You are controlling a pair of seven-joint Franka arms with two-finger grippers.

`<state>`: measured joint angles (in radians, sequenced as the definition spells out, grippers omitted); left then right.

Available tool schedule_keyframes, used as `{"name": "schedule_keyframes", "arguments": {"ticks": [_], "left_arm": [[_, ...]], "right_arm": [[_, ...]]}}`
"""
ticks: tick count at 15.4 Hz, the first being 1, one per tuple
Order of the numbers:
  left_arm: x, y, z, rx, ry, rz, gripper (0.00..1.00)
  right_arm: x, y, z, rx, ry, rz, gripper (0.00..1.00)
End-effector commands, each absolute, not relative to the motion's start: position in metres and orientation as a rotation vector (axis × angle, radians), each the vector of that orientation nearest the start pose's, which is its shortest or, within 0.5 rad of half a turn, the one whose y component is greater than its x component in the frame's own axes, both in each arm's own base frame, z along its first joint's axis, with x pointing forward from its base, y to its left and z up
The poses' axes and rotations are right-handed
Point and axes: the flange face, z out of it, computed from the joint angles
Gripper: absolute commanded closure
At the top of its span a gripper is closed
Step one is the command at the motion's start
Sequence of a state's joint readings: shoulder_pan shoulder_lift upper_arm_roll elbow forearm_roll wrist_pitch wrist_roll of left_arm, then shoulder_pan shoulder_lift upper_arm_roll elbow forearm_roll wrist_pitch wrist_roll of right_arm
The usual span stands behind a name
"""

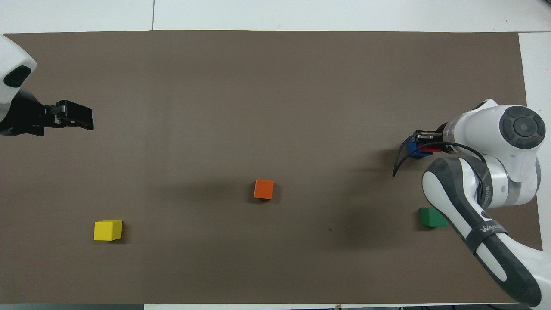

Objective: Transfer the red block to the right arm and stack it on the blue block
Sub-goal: 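Lower the red block onto the blue block and open the right gripper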

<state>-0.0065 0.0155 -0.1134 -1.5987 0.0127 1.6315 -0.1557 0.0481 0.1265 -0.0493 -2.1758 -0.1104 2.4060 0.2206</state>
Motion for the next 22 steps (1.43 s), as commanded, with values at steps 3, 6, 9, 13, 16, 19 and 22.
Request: {"name": "schedule_keyframes", "arguments": {"ticks": [3, 6, 9, 13, 16, 19, 22], "left_arm": [[0.558, -0.076, 0.615, -3.149, -0.017, 0.057, 0.0], [0.555, -0.085, 0.621, -3.157, -0.043, 0.062, 0.0], [0.551, -0.089, 0.621, -3.155, -0.057, 0.07, 0.0], [0.554, -0.084, 0.623, -3.159, -0.051, 0.034, 0.0], [0.557, -0.071, 0.623, -3.16, 0.015, 0.023, 0.0], [0.557, -0.069, 0.623, -3.16, 0.034, 0.027, 0.0], [0.556, -0.072, 0.621, -3.159, 0.029, 0.04, 0.0]], "right_arm": [[0.561, 0.001, 0.343, -3.145, 0.321, -0.198, 1.0], [0.562, 0.003, 0.344, -3.114, 0.351, -0.194, 1.0], [0.561, 0.002, 0.342, -3.118, 0.325, -0.194, 0.99], [0.557, 0.001, 0.339, -3.119, 0.323, -0.187, 0.57], [0.558, 0.002, 0.339, -3.119, 0.318, -0.189, 0.08], [0.558, 0.002, 0.34, -3.119, 0.32, -0.191, 0.02], [0.558, 0.002, 0.34, -3.118, 0.323, -0.191, 0.0]]}}
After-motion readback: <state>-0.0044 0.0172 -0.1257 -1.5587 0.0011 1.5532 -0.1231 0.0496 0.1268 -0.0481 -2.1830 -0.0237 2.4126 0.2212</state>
